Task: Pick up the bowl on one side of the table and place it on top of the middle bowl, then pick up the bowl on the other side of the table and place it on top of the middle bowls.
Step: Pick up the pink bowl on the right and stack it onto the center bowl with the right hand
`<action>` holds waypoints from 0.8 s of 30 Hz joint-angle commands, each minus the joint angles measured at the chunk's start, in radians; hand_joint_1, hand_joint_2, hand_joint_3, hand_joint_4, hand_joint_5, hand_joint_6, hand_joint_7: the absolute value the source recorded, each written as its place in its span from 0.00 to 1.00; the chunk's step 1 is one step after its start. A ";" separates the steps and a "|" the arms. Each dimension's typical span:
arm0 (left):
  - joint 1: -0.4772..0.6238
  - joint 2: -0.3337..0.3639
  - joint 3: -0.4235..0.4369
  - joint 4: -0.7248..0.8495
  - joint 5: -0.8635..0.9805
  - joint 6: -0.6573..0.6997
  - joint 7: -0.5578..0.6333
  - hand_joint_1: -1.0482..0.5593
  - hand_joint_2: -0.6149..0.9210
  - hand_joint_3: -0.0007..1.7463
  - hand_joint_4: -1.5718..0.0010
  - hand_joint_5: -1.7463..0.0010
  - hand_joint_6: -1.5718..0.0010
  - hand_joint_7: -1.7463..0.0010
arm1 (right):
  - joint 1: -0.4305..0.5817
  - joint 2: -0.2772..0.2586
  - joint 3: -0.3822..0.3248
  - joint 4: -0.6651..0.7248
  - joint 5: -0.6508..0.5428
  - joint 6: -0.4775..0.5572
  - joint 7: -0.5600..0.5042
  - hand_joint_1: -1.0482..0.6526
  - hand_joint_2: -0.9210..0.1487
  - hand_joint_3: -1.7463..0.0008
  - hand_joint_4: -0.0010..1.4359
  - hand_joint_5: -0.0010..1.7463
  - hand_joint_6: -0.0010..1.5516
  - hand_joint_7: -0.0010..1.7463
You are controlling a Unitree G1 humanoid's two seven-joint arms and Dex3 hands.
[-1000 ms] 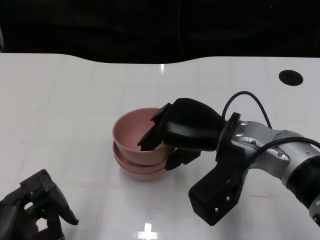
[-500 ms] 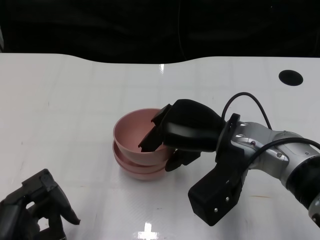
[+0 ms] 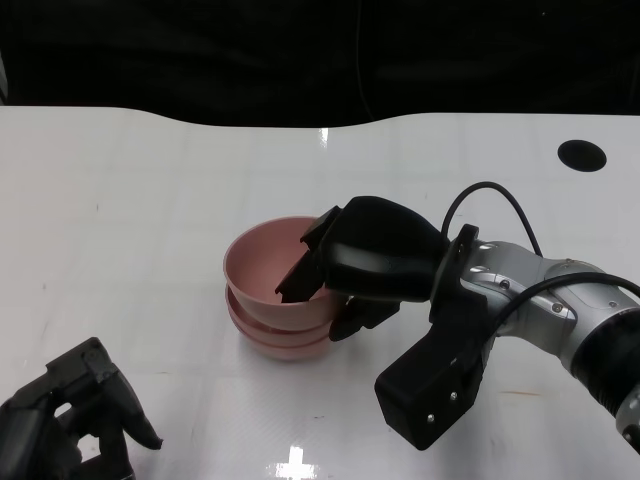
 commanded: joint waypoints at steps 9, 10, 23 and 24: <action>-0.001 0.005 0.001 0.002 -0.005 -0.010 0.003 0.91 0.93 0.68 0.38 0.00 0.55 0.00 | -0.029 -0.002 0.003 0.017 0.001 -0.001 -0.003 0.47 0.07 1.00 0.62 0.89 0.66 0.34; 0.000 0.005 0.001 0.001 -0.006 -0.009 0.003 0.91 0.93 0.68 0.38 0.00 0.55 0.00 | -0.029 -0.002 0.003 0.017 0.000 0.001 -0.004 0.47 0.07 1.00 0.62 0.88 0.66 0.34; 0.010 0.000 -0.003 -0.019 -0.007 0.010 0.015 0.91 0.94 0.68 0.38 0.00 0.55 0.00 | -0.038 0.015 0.020 0.037 -0.015 0.022 -0.017 0.48 0.12 1.00 0.69 0.71 0.74 0.10; 0.011 -0.001 -0.003 -0.022 -0.007 0.015 0.017 0.91 0.94 0.68 0.38 0.00 0.55 0.00 | -0.038 0.016 0.020 0.038 -0.016 0.023 -0.018 0.48 0.12 1.00 0.69 0.71 0.75 0.09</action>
